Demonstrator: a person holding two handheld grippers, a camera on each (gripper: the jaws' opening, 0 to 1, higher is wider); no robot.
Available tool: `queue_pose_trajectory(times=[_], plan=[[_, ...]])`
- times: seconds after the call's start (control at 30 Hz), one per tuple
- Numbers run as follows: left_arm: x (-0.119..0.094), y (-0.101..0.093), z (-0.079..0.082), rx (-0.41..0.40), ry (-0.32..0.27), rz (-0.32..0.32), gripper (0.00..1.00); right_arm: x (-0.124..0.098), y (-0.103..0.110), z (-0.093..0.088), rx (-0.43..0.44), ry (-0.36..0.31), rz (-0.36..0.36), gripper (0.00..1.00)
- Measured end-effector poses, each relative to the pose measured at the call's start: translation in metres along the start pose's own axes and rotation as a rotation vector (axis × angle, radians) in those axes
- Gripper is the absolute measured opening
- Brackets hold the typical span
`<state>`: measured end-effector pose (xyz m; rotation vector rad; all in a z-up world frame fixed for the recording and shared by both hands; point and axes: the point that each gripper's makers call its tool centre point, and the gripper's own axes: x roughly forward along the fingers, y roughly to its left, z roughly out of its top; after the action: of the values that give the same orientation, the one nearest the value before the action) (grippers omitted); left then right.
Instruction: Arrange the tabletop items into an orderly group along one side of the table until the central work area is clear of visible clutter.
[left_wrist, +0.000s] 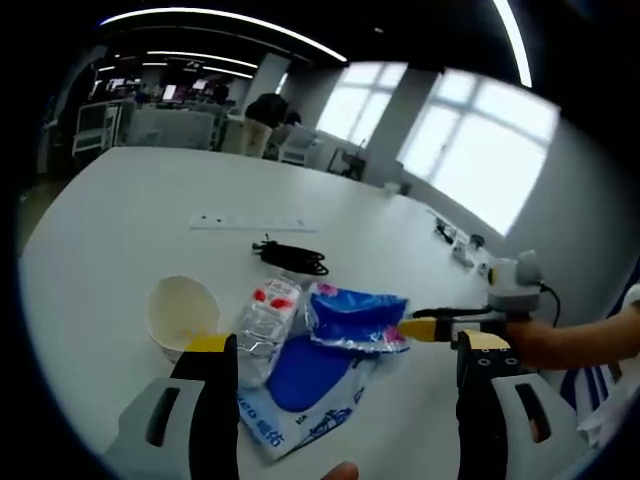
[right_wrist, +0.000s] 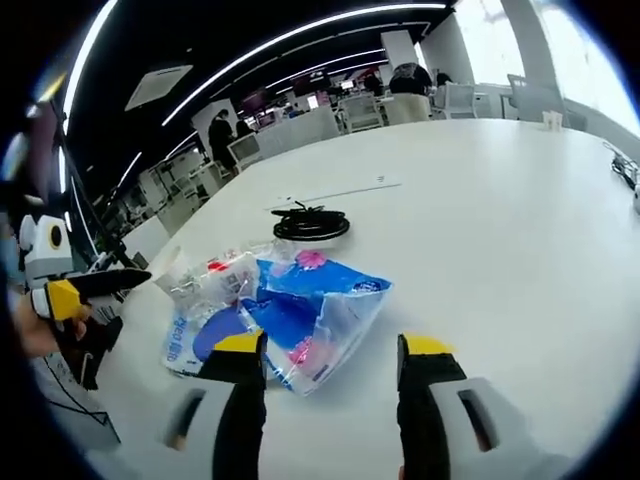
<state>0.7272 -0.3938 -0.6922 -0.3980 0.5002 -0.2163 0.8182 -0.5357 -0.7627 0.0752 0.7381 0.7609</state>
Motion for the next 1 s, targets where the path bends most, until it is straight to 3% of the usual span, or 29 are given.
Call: queue_pose_trajectory(times=[0.23, 0.3, 0.5, 0.7, 1.0], plan=[[-0.001, 0.0, 0.002, -0.013, -0.009, 0.003, 0.88, 0.003, 0.002, -0.007, 0.019, 0.03, -0.015, 0.29], [-0.002, -0.001, 0.001, -0.012, -0.006, 0.002, 0.88, 0.005, -0.003, -0.01, 0.008, 0.038, -0.03, 0.19], [-0.004, -0.003, -0.002, -0.014, -0.001, 0.002, 0.88, 0.006, -0.013, -0.011, 0.041, 0.031, -0.049, 0.02], [-0.001, -0.007, -0.008, -0.026, 0.011, 0.005, 0.87, 0.0, -0.018, -0.01, 0.139, 0.003, -0.05, 0.0], [0.014, -0.019, -0.012, -0.033, 0.032, -0.003, 0.8, -0.014, -0.007, 0.0, 0.132, -0.034, -0.015, 0.0]])
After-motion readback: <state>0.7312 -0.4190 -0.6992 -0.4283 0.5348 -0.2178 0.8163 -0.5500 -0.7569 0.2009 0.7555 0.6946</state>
